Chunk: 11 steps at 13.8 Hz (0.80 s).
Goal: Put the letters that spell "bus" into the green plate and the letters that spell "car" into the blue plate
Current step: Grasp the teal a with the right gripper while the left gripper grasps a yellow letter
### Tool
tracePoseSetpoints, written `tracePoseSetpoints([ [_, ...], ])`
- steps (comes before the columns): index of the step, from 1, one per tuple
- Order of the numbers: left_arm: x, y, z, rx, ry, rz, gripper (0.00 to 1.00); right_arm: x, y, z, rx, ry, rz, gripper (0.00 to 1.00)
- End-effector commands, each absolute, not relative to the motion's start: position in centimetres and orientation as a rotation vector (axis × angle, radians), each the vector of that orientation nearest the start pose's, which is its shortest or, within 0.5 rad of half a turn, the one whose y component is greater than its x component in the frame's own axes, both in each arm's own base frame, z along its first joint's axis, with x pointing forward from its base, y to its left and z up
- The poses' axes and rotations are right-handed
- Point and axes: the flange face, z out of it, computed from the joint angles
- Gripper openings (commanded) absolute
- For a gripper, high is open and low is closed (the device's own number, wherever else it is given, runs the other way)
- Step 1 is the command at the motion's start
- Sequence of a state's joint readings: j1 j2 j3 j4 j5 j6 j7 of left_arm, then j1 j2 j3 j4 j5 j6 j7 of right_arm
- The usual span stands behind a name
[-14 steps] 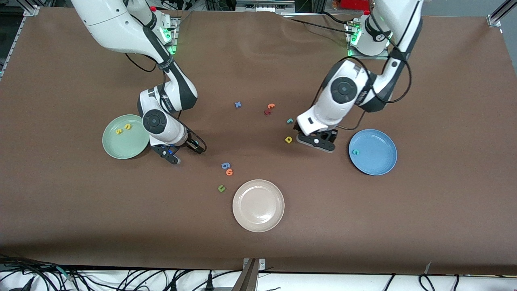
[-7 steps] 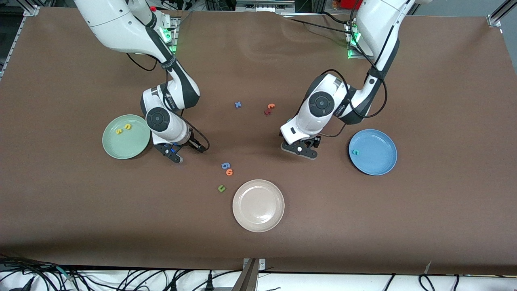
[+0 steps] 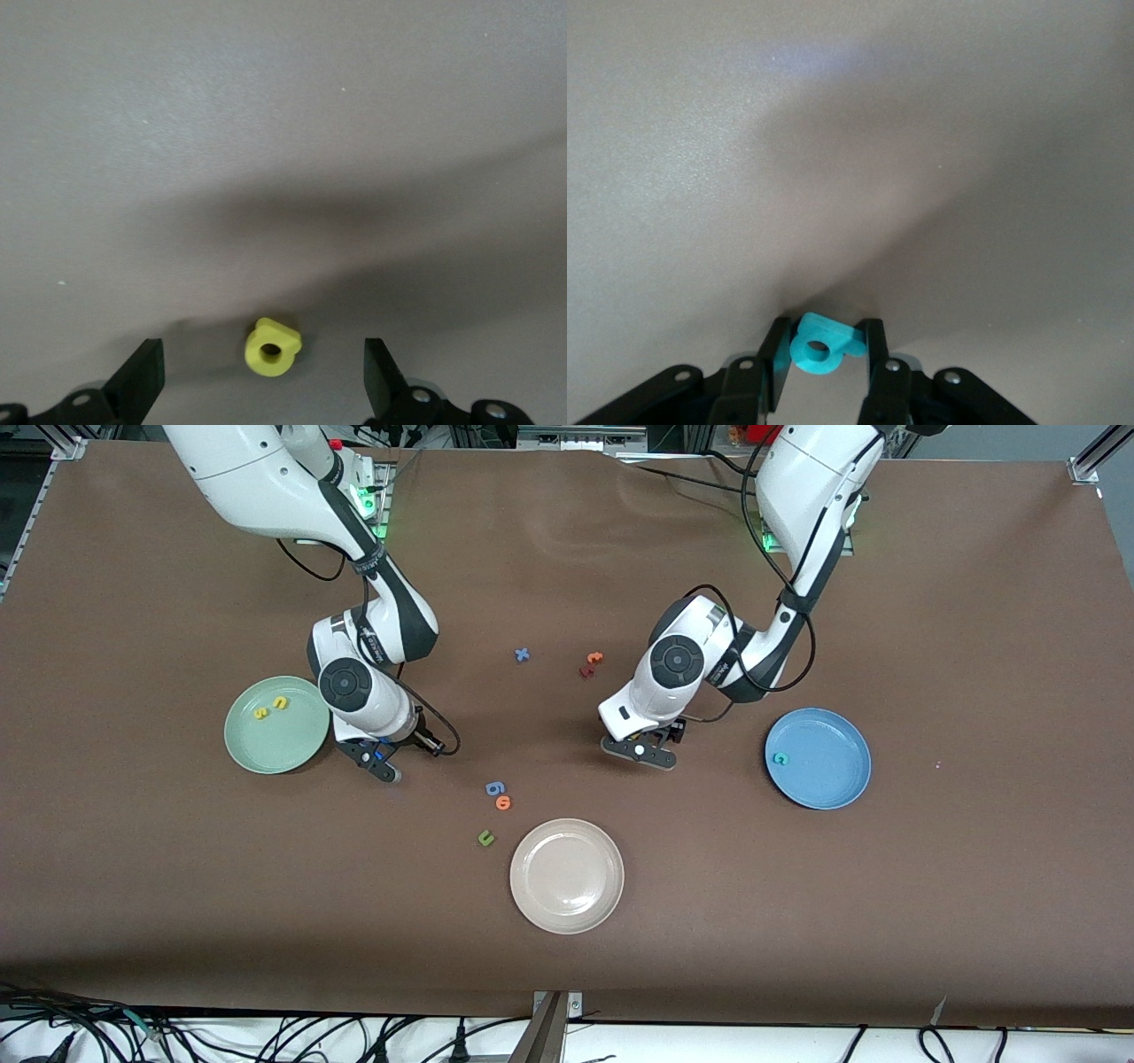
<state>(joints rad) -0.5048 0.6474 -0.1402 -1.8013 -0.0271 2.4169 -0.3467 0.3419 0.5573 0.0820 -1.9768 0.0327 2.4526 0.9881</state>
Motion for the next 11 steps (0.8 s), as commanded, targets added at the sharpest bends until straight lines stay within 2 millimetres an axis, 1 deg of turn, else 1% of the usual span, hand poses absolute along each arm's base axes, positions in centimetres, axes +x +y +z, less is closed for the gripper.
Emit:
tracePoseSetpoints([
  [1,52.4,-39.3,17.4,-3.204,0.378,0.091,0.99,54.5,24.7,16.6,-3.008,0.925,0.183,0.20],
  [2,52.5,-39.2,17.2,-3.209,0.373,0.076,0.97,54.6,24.6,16.7,-3.006,0.926,0.181,0.20],
  [3,52.2,-39.3,16.9,-3.208,0.378,0.078,0.92,54.8,24.8,17.2,-3.003,0.915,0.168,0.20],
  [4,52.3,-39.2,16.8,-3.208,0.378,0.075,0.90,55.0,24.7,18.0,-3.004,0.914,0.167,0.20],
  [5,52.3,-39.1,16.7,-3.208,0.371,0.078,0.87,55.4,24.2,19.1,-3.021,0.908,0.192,0.20],
  [6,52.3,-39.1,16.6,-3.207,0.374,0.080,0.79,55.9,23.4,20.6,-3.051,0.866,0.236,0.20],
  [8,52.3,-39.0,16.6,-3.207,0.373,0.079,0.69,56.7,19.8,23.7,-3.109,0.790,0.319,0.20],
  [9,52.3,-39.0,16.6,-3.206,0.373,0.081,0.59,56.9,17.8,25.2,-3.134,0.729,0.358,0.20],
  [10,52.3,-39.0,16.6,-3.206,0.373,0.081,0.52,57.1,15.5,26.1,-3.154,0.677,0.396,0.20],
  [11,52.2,-38.9,16.6,-3.205,0.373,0.083,0.48,57.4,13.1,26.9,-3.169,0.607,0.423,0.20],
])
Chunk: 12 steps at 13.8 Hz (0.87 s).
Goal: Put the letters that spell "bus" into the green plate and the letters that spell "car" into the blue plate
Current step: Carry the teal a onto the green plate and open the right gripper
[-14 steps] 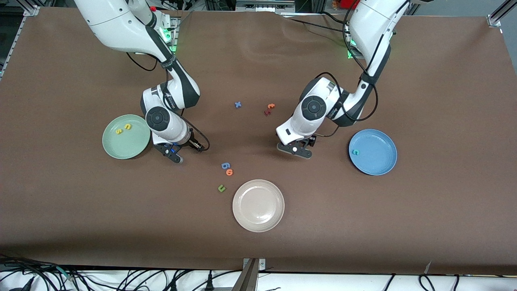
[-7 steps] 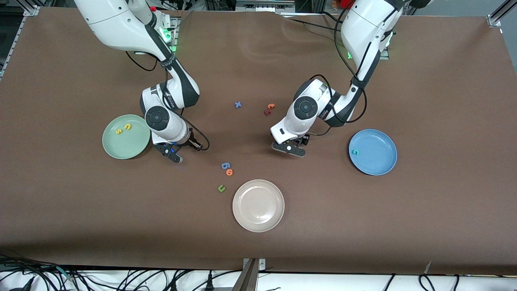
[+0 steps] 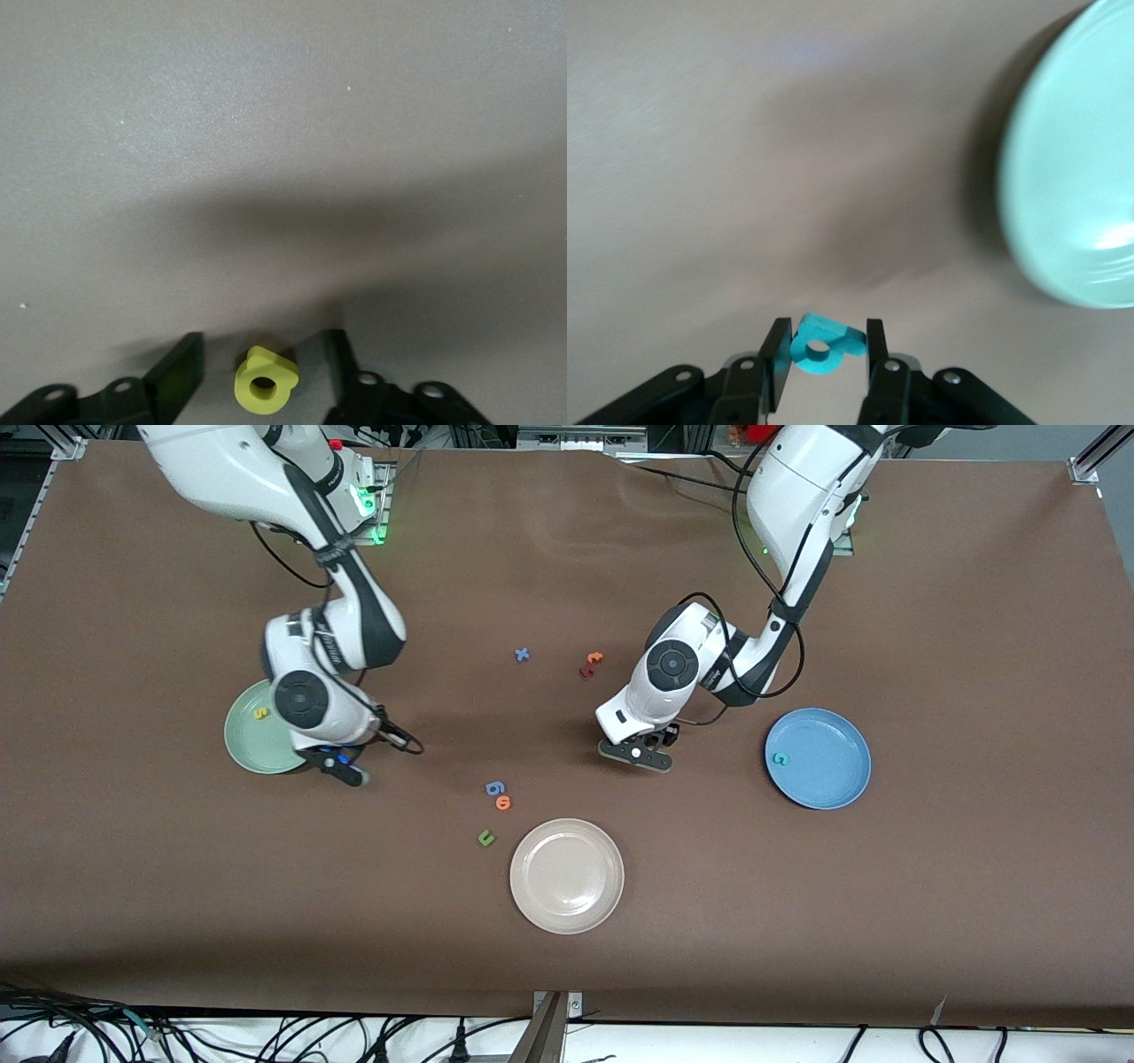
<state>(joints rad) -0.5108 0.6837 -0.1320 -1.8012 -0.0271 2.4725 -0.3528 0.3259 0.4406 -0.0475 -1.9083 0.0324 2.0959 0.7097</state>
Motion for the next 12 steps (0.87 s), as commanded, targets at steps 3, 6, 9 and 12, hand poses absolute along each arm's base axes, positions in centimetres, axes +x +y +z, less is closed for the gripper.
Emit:
tracePoseSetpoints([
  [3,52.0,-38.8,16.6,-3.204,0.373,0.088,0.44,57.8,6.3,26.5,-3.192,0.460,0.478,0.20],
  [6,51.9,-38.4,16.7,-3.200,0.375,0.095,0.44,56.9,2.8,24.5,-3.179,0.427,0.541,0.20],
  [9,51.9,-38.1,17.3,-3.197,0.379,0.098,0.45,55.8,1.6,21.9,-3.133,0.414,0.600,0.20],
  [12,51.3,-37.7,18.0,-3.189,0.388,0.106,0.47,54.9,1.1,19.6,-3.135,0.400,0.562,0.20],
])
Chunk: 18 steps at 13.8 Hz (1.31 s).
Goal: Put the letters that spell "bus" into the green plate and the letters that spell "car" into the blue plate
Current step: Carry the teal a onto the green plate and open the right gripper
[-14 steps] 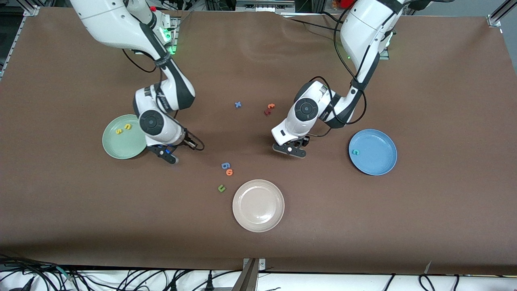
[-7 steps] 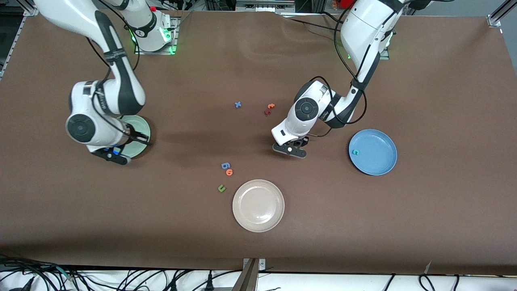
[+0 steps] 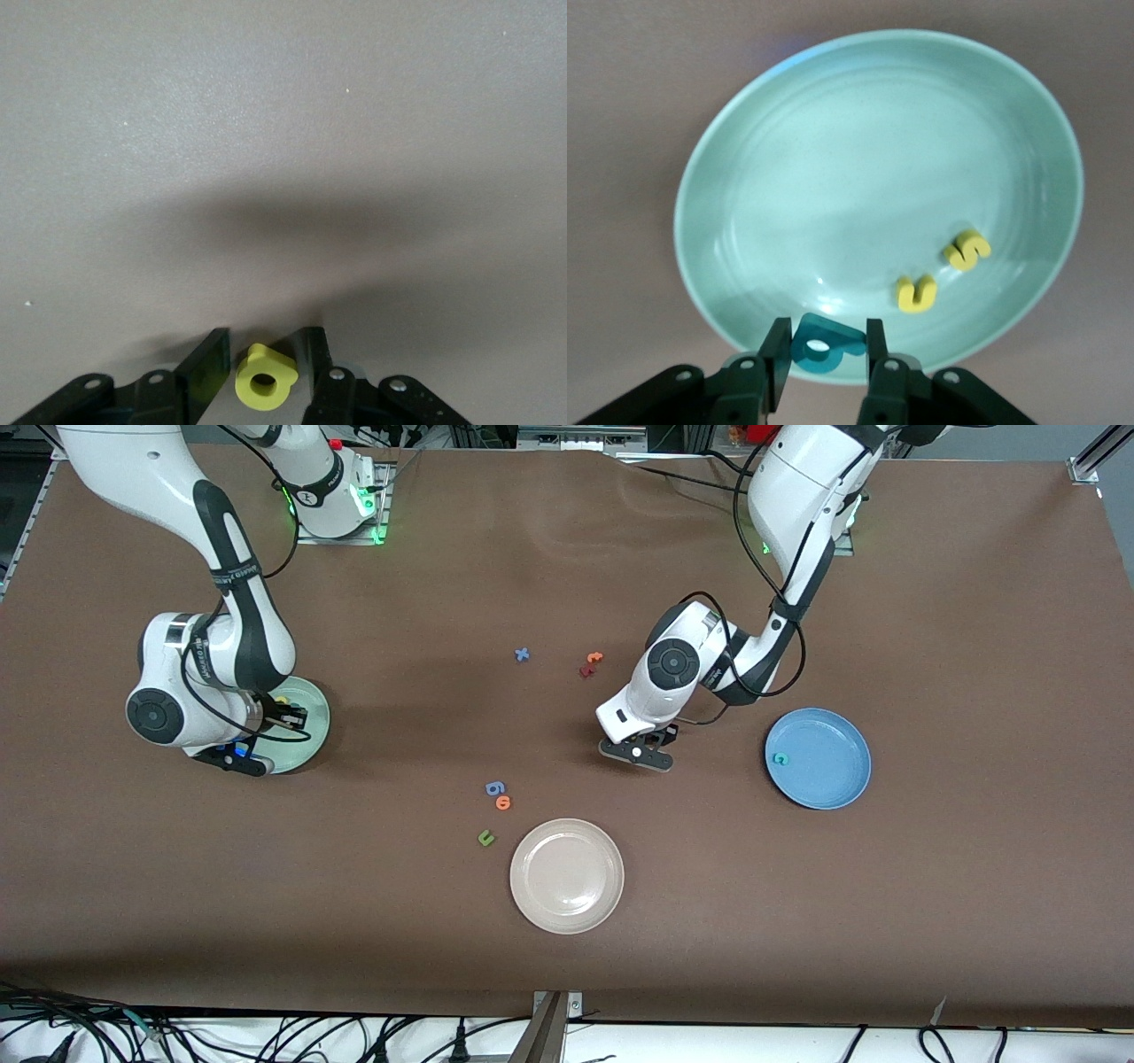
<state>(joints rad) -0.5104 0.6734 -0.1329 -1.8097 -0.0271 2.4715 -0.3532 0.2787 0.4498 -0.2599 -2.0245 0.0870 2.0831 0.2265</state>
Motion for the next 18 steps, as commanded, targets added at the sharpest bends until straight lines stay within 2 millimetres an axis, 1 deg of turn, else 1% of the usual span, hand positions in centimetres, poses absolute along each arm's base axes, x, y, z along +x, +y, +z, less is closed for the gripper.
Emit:
tracePoseSetpoints([
  [1,51.3,-37.7,18.1,-3.188,0.388,0.108,0.47,54.8,1.1,19.6,-3.135,0.400,0.562,0.21],
  [3,51.3,-37.7,18.1,-3.187,0.391,0.110,0.47,54.8,1.0,19.4,-3.136,0.401,0.566,0.24],
  [4,51.3,-37.7,18.0,-3.187,0.391,0.110,0.46,54.9,1.0,19.4,-3.136,0.403,0.564,0.30],
  [5,51.3,-37.7,18.0,-3.187,0.393,0.110,0.46,55.0,1.1,19.6,-3.136,0.400,0.559,0.50],
  [6,51.2,-37.7,18.0,-3.186,0.398,0.112,0.45,55.1,1.1,19.8,-3.136,0.399,0.552,0.94],
  [7,51.2,-37.7,18.0,-3.186,0.400,0.112,0.44,55.3,1.1,20.0,-3.137,0.401,0.545,0.99],
  [9,51.2,-37.6,17.9,-3.185,0.400,0.115,0.39,55.5,1.2,20.5,-3.136,0.400,0.531,0.99],
  [10,51.3,-37.7,17.9,-3.186,0.400,0.112,0.38,56.2,1.3,21.4,-3.135,0.394,0.514,0.99],
  [11,51.2,-37.7,17.8,-3.185,0.400,0.115,0.38,56.8,1.5,22.9,-3.132,0.392,0.494,1.00],
  [13,51.2,-37.7,17.7,-3.185,0.400,0.115,0.33,58.2,1.8,26.2,-3.121,0.387,0.500,1.00],
  [14,51.2,-37.7,17.7,-3.186,0.398,0.116,0.26,59.0,2.1,28.2,-3.116,0.382,0.499,1.00],
  [15,51.2,-37.7,17.7,-3.185,0.400,0.115,0.23,59.6,2.1,29.8,-3.113,0.382,0.511,1.00],
  [16,51.3,-37.6,17.7,-3.186,0.397,0.115,0.17,60.3,2.0,31.7,-3.112,0.383,0.503,1.00],
  [18,52.4,-36.5,18.4,-3.194,0.381,0.095,0.13,61.6,1.9,35.2,-3.111,0.375,0.490,1.00],
])
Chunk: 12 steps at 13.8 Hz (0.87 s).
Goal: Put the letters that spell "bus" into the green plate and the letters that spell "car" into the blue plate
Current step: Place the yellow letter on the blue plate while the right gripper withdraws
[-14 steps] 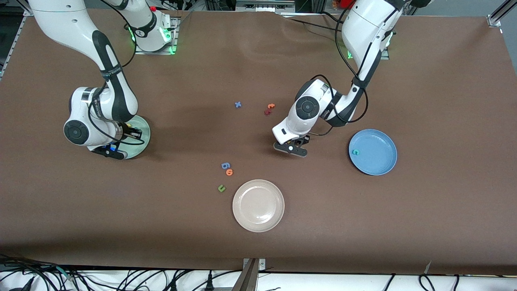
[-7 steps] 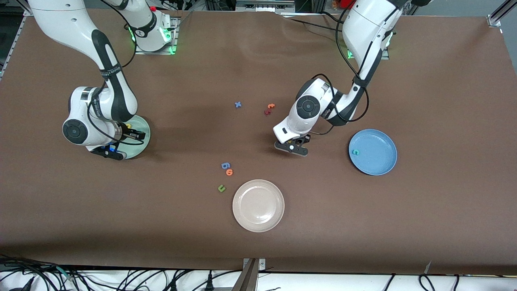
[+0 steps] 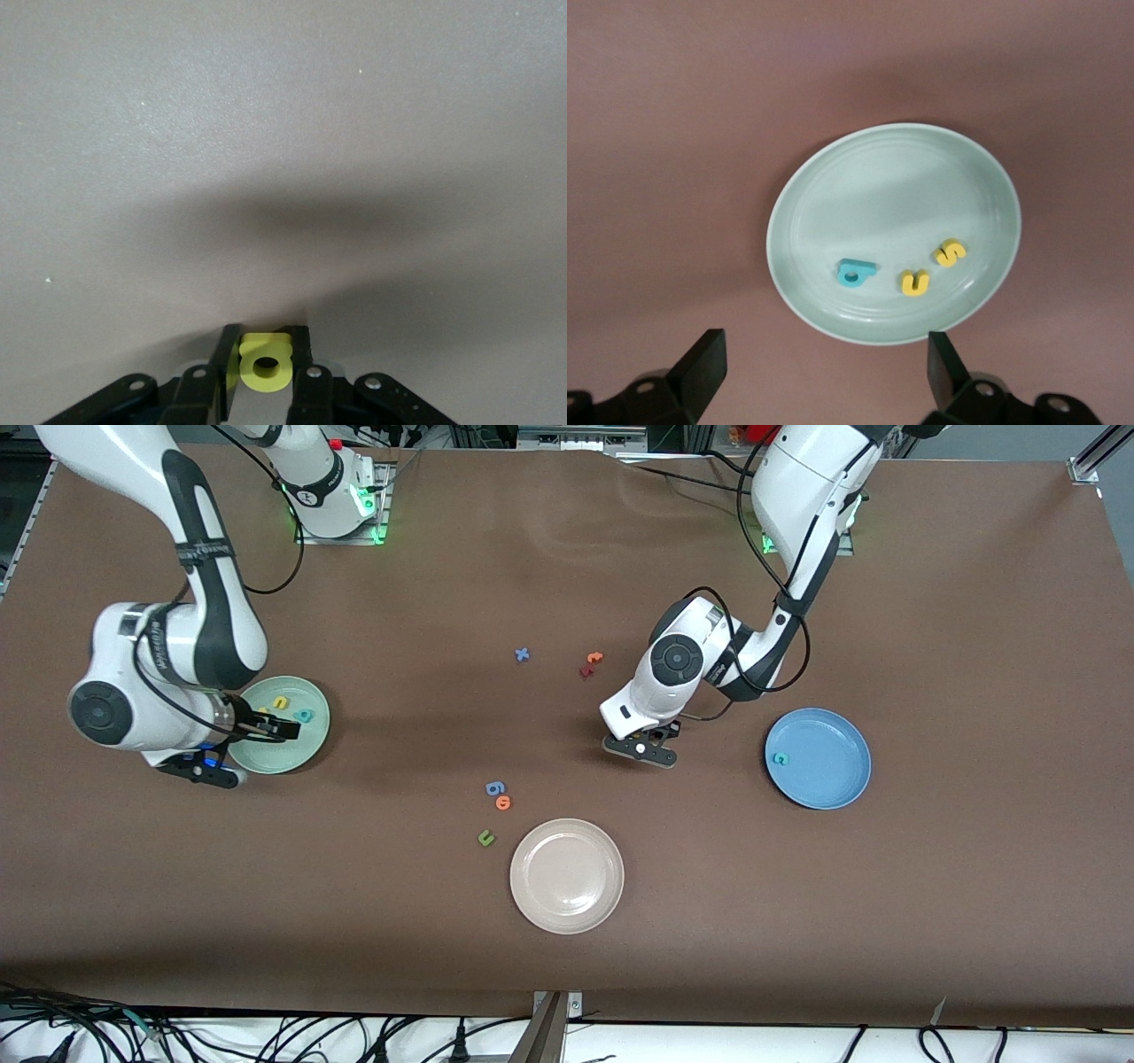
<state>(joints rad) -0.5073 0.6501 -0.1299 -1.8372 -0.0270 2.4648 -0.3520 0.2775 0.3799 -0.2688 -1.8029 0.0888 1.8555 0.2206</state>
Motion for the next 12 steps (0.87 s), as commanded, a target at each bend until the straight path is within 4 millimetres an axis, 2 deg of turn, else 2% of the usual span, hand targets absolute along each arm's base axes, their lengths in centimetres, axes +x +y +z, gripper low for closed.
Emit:
tracePoseSetpoints([
  [1,53.7,-35.0,19.4,-3.190,0.435,0.083,0.14,62.3,1.5,37.3,-3.114,0.378,0.472,1.00],
  [5,59.9,-25.1,22.7,-3.149,0.648,0.142,0.14,63.4,0.9,44.7,-3.114,0.392,0.422,1.00],
  [7,61.7,-20.5,23.7,-3.117,0.691,0.161,0.14,62.9,0.3,48.7,-3.114,0.394,0.332,1.00],
  [8,62.3,-18.8,23.9,-3.061,0.712,0.147,0.14,62.3,-0.4,50.6,-3.112,0.407,0.287,1.00],
  [9,62.9,-16.6,23.9,-3.023,0.711,0.145,0.14,62.1,-0.8,51.7,-3.110,0.409,0.260,1.00],
  [10,63.4,-14.2,24.1,-3.012,0.697,0.144,0.14,62.0,-1.3,51.9,-3.114,0.394,0.255,1.00],
  [11,63.6,-12.8,24.1,-3.008,0.720,0.155,0.14,61.6,-1.6,53.0,-3.111,0.390,0.227,1.00],
  [12,63.7,-11.3,24.2,-3.003,0.743,0.177,0.14,61.6,-2.0,53.1,-3.116,0.395,0.224,1.00],
])
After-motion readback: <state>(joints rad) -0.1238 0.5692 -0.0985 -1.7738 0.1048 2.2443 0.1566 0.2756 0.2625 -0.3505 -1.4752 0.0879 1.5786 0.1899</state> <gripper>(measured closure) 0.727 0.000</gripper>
